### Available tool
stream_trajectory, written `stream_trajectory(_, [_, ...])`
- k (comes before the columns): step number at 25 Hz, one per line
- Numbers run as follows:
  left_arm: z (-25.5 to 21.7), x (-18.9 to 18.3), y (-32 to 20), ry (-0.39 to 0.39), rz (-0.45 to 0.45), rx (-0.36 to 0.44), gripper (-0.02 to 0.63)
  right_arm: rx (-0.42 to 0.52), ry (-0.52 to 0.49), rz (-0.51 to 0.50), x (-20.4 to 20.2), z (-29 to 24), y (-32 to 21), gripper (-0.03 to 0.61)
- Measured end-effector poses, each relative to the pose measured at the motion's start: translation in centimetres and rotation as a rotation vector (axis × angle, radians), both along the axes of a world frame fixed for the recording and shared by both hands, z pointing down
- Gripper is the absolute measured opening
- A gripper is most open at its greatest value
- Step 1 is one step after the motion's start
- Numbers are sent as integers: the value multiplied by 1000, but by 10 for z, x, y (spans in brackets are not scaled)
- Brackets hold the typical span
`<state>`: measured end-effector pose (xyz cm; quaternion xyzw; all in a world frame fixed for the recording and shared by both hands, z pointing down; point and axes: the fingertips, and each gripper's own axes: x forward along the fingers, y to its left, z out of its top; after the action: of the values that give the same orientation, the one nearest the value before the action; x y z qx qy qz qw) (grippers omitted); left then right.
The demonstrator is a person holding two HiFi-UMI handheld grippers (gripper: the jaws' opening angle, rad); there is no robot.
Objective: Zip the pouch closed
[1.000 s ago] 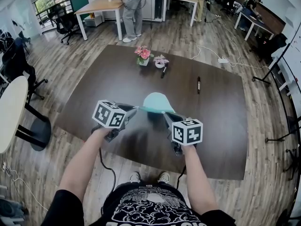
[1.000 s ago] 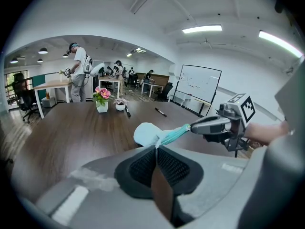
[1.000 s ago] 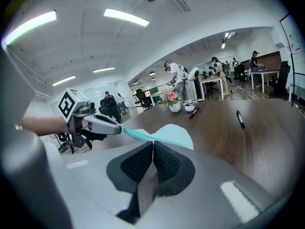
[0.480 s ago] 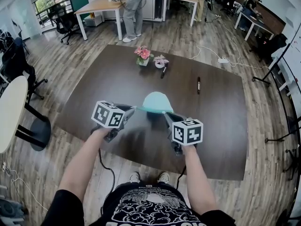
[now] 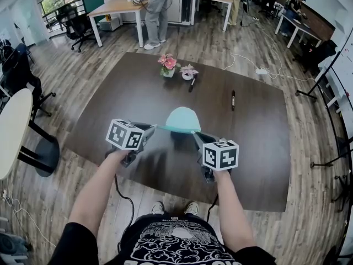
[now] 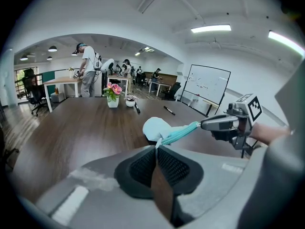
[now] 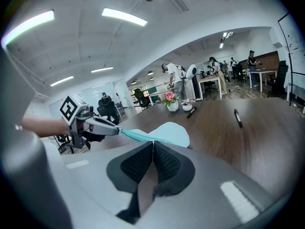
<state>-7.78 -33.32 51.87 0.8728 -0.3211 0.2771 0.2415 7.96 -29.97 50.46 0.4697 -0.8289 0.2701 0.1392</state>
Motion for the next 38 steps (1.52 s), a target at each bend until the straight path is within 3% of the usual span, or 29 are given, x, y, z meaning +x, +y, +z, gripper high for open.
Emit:
stream_trajectory(21, [10, -3, 2, 6, -27, -16, 22, -24, 1, 19, 10, 7, 1, 9])
stream_trajectory(38, [44, 19, 21, -4, 9, -82, 26, -158, 10, 78, 26, 56, 13, 8])
